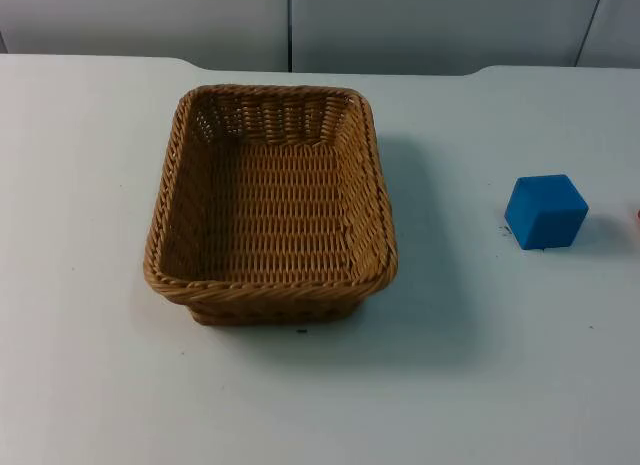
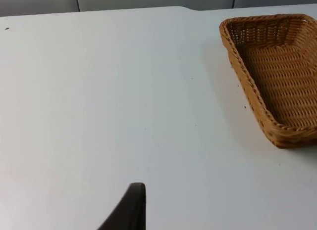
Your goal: Pick up the basket with the left hand and place the blue cube into the basket with the right hand.
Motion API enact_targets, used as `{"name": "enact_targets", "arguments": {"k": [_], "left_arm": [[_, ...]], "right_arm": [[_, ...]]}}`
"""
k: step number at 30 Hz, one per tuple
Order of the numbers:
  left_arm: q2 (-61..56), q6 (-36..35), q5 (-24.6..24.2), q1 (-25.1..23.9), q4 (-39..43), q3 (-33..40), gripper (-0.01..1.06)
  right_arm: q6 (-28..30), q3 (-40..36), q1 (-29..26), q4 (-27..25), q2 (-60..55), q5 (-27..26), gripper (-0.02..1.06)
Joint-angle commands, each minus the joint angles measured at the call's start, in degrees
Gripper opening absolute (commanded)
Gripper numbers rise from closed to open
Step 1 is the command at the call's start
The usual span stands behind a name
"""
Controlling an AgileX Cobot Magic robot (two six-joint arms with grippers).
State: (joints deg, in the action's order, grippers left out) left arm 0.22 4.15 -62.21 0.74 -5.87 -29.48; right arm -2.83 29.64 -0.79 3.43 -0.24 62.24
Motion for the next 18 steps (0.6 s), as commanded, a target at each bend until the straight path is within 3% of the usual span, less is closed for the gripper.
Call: {"name": "enact_targets", "arguments": {"k": [1,8,18], "left_arm": [[-0.2,-0.9,0.7,0.3,-0.1,0.1,1.05],[3.5,-2.8,1.9,0.3,-0.8,-3.5,1.05],[19.5,-2.7,11.8,0.3,-1.7,-9.2,1.05]], "right_arm": [[0.3,-0.5,-0.5,0.3,0.2,-0.4,1.05],[0.3,-0.5,-0.5,0.3,0.2,-0.4,1.05],[0.3,-0.5,-0.5,0.3,0.2,-0.4,1.05]]}}
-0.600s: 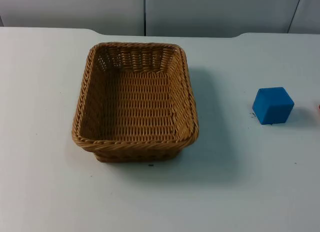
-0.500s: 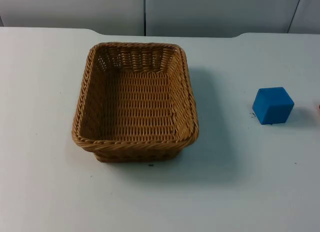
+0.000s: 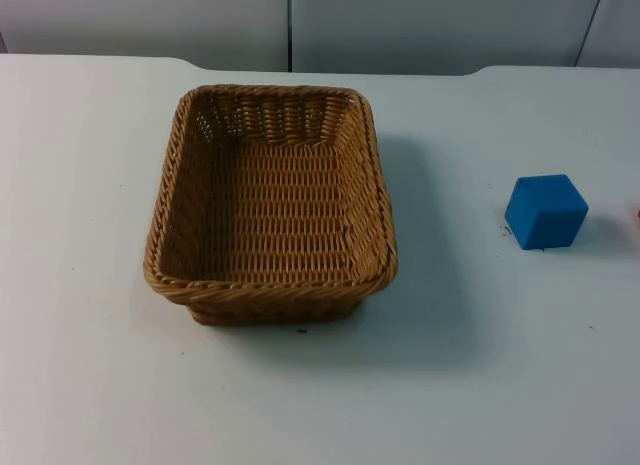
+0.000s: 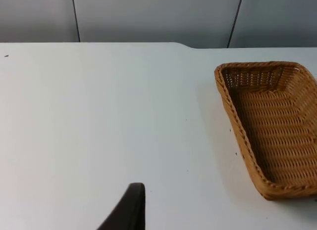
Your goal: Pick up the basket with the left hand and place the blue cube into the basket with the right hand.
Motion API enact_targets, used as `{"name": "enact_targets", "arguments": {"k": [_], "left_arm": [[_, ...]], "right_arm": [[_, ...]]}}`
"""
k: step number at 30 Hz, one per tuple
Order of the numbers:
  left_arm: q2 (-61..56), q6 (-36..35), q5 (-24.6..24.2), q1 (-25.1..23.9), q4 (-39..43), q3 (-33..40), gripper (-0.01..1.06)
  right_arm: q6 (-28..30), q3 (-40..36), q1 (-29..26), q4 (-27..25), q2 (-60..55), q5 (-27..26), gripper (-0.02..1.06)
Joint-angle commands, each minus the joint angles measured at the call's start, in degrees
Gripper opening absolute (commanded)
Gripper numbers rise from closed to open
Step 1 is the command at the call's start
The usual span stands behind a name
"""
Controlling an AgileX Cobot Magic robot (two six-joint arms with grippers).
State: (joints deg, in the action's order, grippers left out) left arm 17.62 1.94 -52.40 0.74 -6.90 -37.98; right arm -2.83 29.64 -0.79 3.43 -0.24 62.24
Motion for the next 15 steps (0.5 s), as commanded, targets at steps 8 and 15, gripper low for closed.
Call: {"name": "enact_targets", "arguments": {"k": [8,15], "left_arm": [[21.2,9.6,10.1,0.3,-10.8,-5.3,1.05],[34.9,19.5,13.7,0.3,-20.5,-8.7,1.05]], "right_arm": [[0.3,-0.5,-0.5,0.3,0.2,-0.4,1.05],[0.3,-0.5,-0.5,0.3,0.2,-0.4,1.05]]}}
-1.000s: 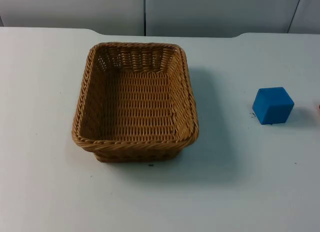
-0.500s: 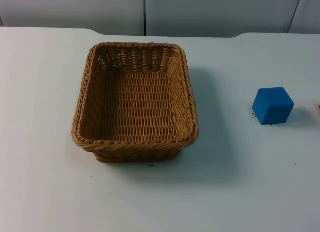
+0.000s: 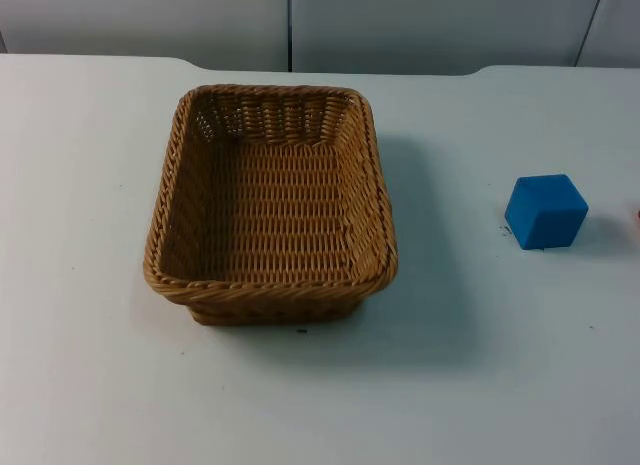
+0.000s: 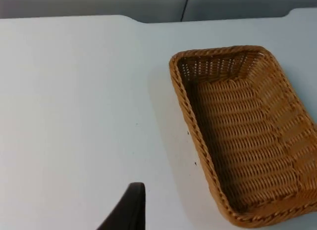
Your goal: Pick up the basket with the left hand and place the blue cube into the basket with the right hand.
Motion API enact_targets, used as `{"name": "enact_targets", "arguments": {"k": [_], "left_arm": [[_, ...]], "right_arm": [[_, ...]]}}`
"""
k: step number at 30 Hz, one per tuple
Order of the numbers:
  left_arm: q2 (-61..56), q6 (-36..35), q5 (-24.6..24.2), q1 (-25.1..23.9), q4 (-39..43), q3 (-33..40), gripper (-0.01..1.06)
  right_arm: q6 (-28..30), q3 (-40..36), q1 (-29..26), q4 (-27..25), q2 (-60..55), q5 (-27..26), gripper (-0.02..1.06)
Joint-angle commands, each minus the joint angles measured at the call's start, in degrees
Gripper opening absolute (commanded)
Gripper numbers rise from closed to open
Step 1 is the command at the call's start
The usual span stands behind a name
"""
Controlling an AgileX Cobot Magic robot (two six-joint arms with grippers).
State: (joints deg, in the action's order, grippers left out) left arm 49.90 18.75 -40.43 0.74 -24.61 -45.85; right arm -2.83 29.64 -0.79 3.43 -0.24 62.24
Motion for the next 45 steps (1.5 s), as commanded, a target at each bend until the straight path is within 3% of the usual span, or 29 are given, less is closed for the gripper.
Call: {"name": "enact_targets", "arguments": {"k": [1,8,17,38,43,45], "left_arm": [[5.6,5.6,2.6,0.3,-5.5,-1.2,1.05],[24.4,18.0,4.2,0.4,-17.9,-5.1,1.05],[43.3,26.5,2.4,0.9,-27.2,-11.7,1.05],[71.3,27.3,2.1,9.7,-27.2,-27.0,1.05],[74.3,26.0,2.3,10.3,-27.4,-28.1,1.00],[74.7,25.9,2.4,10.3,-27.4,-28.1,0.92]], "right_arm": [[0.3,-0.5,-0.5,0.3,0.2,-0.4,1.05],[0.3,-0.5,-0.5,0.3,0.2,-0.4,1.04],[0.3,-0.5,-0.5,0.3,0.2,-0.4,1.04],[0.2,-0.5,-0.5,0.3,0.2,-0.4,1.04],[0.0,-0.5,-0.5,0.3,0.2,-0.4,1.04],[-0.1,-0.5,-0.5,0.6,0.2,-0.4,1.04]]}}
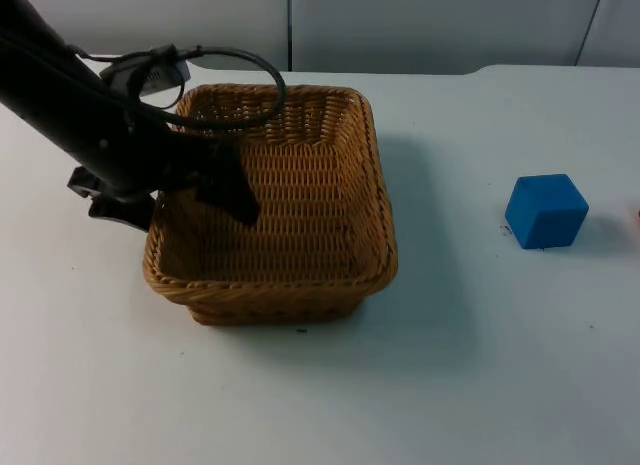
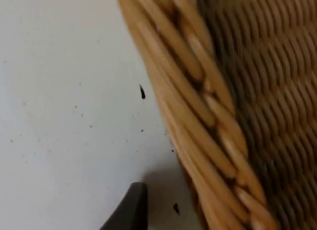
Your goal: Pick up the basket with the left hand and place the blue cube into the basket with the right hand.
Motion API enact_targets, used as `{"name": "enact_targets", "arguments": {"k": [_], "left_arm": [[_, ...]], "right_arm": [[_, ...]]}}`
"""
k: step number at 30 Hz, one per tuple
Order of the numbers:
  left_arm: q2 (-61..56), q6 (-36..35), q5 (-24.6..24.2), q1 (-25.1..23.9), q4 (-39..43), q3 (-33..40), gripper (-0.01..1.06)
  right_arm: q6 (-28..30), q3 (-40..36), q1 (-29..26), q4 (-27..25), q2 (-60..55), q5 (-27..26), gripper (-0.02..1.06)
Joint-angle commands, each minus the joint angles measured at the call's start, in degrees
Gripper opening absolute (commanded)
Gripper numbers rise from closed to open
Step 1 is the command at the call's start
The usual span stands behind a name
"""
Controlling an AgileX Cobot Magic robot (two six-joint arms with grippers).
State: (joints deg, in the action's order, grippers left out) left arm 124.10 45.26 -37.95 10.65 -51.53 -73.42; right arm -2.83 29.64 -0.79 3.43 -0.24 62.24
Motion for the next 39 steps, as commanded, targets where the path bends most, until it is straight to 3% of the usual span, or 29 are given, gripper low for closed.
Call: {"name": "enact_targets", "arguments": {"k": [1,3,7,8,12,13,16,27,35,39], "left_arm": [[0.5,-0.7,-0.1,0.4,-0.6,-0.6,0.86],[0.5,-0.7,0.0,0.4,-0.6,-0.6,0.80],[0.5,-1.7,0.3,0.4,-0.6,-0.6,0.43],[0.5,-1.7,0.3,0.4,-0.6,-0.6,0.43],[0.5,-3.6,0.9,0.4,-0.6,-0.6,0.15],[0.5,-3.6,0.9,0.4,-0.6,-0.6,0.15],[0.5,-6.2,1.6,0.4,-0.6,-0.6,0.01],[-3.3,-15.4,3.5,0.4,-0.6,0.4,0.00],[-12.9,-15.7,5.5,0.4,-0.7,8.3,0.00],[-17.2,-15.7,6.2,0.4,-0.7,13.7,0.00]], "right_arm": [[-0.1,-0.5,-0.5,0.6,0.2,-0.4,1.04],[-0.1,-0.5,-0.5,0.6,0.2,-0.4,1.04],[-0.1,-0.5,-0.5,0.6,0.2,-0.4,1.04],[-0.1,-0.5,-0.5,0.6,0.2,-0.4,1.04],[-0.1,-0.5,-0.5,0.6,0.2,-0.4,1.04],[-0.1,-0.5,-0.5,0.6,0.2,-0.4,1.04],[-0.1,-0.5,-0.5,0.6,0.2,-0.4,1.04],[-0.1,-0.5,-0.5,0.6,0.2,-0.4,1.04],[0.5,2.0,-0.5,0.3,0.2,-2.6,1.04],[2.3,4.1,-0.5,-2.6,-5.0,-2.5,1.04]]}}
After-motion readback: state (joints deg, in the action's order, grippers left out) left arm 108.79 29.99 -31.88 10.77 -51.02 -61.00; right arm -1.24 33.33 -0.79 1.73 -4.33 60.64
